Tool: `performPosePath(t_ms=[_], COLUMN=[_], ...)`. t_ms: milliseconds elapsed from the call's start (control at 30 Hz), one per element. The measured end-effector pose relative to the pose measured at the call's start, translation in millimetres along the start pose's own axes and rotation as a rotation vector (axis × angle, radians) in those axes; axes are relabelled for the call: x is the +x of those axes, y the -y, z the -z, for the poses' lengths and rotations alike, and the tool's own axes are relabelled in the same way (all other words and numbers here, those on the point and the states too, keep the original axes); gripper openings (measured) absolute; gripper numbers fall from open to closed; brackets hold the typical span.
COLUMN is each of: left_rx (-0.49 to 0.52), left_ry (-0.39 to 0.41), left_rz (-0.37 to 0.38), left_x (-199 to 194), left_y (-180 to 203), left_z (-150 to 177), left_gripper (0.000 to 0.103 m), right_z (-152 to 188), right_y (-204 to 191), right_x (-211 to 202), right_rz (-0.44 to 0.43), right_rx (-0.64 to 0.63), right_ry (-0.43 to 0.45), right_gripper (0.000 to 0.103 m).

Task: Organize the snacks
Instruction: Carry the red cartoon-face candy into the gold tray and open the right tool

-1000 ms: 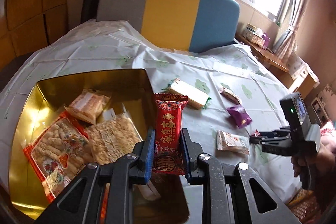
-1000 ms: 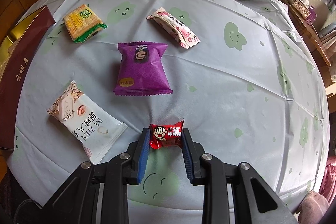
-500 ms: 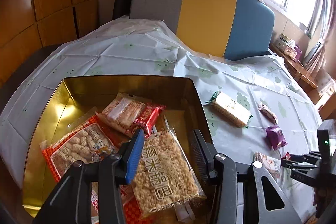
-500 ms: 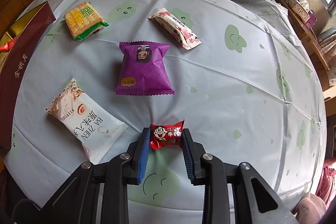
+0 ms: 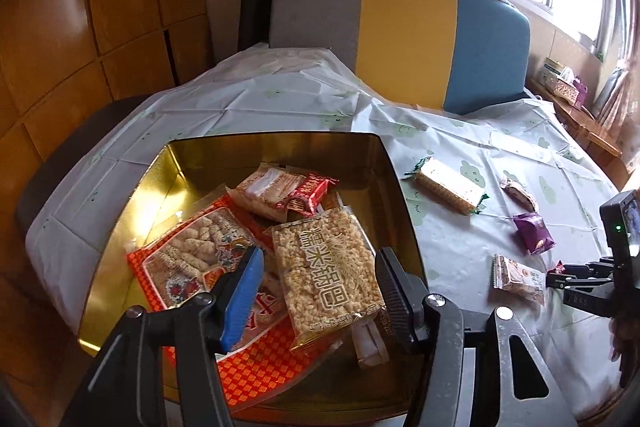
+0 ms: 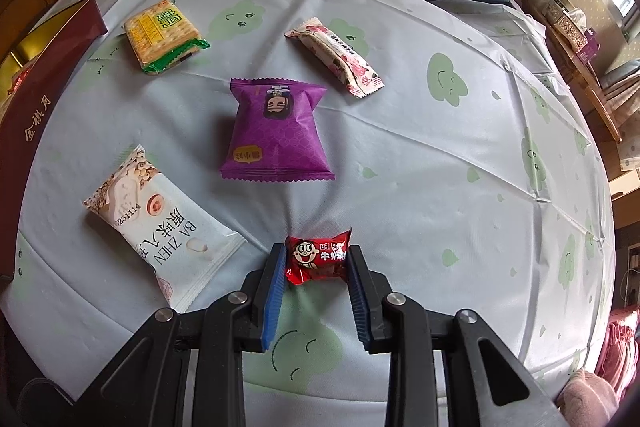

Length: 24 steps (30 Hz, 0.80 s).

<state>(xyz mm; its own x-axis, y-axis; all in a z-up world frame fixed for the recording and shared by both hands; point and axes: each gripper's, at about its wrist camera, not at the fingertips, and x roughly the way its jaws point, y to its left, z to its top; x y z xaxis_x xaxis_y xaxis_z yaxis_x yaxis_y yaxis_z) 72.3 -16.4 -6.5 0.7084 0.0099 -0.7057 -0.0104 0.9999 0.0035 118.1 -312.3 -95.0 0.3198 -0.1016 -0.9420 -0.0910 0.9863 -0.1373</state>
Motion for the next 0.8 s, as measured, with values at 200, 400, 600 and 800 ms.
performPosePath(t_ms=[200,400,600,800], left_rx=[-0.050,-0.188,-0.308,-0.366], left_ry=[0.039,0.070,0.130,0.153], left_rz=[-0.082,-0.242,-0.365,-0.418], left_x=[-15,-25,-45,-57], left_y=[-19,-60,-102,-132], left_z=[2,-2,-7,-8], left_gripper=[0.059,0.059,0.060,0.061], right_z=[0,1,2,3], right_y=[-2,-5,-8,-13], right_x=[-1,-1,-4,-5], right_rz=[0.016,0.035,0.055,0.076], right_rx=[-0.014,-0.033,-0.048,-0.066], right_ry=[0.006,0.014,0.021,0.026], right_gripper=[0.031,0.031,0.031,0.031])
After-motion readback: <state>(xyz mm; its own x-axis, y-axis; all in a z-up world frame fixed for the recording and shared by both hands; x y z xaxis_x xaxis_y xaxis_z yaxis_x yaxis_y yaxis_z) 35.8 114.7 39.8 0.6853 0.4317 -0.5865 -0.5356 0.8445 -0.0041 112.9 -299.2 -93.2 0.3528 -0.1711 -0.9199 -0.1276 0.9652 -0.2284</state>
